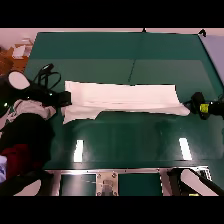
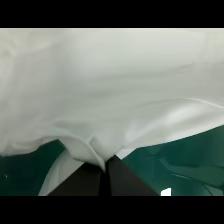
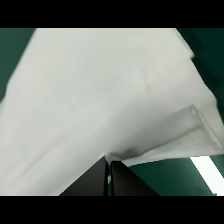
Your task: Fold the shirts.
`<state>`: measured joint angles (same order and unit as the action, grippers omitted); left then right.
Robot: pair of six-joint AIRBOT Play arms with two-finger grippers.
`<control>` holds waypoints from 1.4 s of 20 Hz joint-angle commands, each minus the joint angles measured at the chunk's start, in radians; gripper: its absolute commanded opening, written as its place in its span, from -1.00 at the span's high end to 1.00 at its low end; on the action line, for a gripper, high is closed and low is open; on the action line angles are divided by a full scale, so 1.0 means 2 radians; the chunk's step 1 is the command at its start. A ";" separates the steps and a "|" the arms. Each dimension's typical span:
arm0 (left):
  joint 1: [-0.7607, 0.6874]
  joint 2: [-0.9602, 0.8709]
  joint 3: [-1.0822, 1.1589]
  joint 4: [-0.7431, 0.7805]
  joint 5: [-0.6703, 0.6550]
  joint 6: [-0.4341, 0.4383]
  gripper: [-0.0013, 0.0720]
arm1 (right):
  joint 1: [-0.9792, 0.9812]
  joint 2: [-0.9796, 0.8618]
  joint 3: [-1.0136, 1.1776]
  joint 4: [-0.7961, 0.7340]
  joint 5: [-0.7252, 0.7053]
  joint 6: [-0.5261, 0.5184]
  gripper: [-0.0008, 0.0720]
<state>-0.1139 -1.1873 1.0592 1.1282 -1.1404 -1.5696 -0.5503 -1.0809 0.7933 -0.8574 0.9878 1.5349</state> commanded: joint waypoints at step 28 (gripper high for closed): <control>0.054 -0.290 0.343 -0.038 -0.010 0.000 -0.72 | -0.025 -0.452 0.372 0.025 0.197 -0.233 -0.39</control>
<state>-0.0063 -1.7676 1.7412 1.1053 -1.1412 -1.5692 -0.6151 -1.9305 1.5345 -0.8314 1.3483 1.1404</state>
